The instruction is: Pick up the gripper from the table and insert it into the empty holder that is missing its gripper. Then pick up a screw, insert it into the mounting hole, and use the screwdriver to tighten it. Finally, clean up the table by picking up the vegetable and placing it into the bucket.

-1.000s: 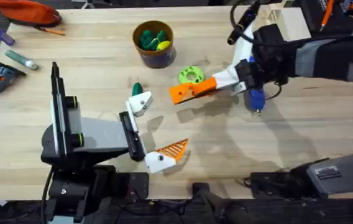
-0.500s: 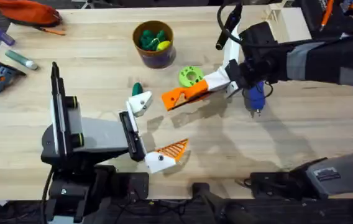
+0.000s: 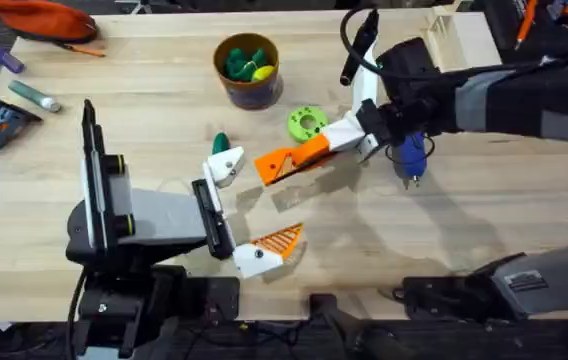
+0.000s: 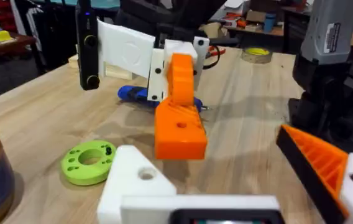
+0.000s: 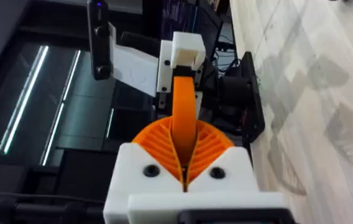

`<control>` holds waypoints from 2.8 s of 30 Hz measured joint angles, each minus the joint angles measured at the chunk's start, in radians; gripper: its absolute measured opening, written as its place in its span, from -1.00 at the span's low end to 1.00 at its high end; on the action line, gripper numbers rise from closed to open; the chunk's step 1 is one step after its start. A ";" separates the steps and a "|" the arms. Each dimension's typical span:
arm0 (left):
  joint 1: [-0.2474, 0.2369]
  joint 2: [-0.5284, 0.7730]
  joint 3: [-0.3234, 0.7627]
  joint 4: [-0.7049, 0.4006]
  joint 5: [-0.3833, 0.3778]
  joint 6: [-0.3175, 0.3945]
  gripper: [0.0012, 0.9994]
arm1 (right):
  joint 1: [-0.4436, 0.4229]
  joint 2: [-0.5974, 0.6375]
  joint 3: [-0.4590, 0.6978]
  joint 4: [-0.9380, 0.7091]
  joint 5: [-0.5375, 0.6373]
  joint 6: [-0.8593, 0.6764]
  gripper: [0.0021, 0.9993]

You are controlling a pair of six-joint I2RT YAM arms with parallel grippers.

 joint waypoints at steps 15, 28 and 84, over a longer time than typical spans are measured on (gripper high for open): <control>0.000 0.000 0.000 0.000 0.000 0.000 0.97 | 0.043 0.005 0.000 0.111 0.000 0.080 -0.98; 0.000 0.000 0.000 0.000 0.000 0.000 0.97 | 0.066 0.049 0.000 0.241 0.003 0.199 -0.98; 0.000 0.000 0.000 0.000 0.000 0.000 0.97 | 0.077 0.049 0.000 0.320 0.000 0.232 -0.98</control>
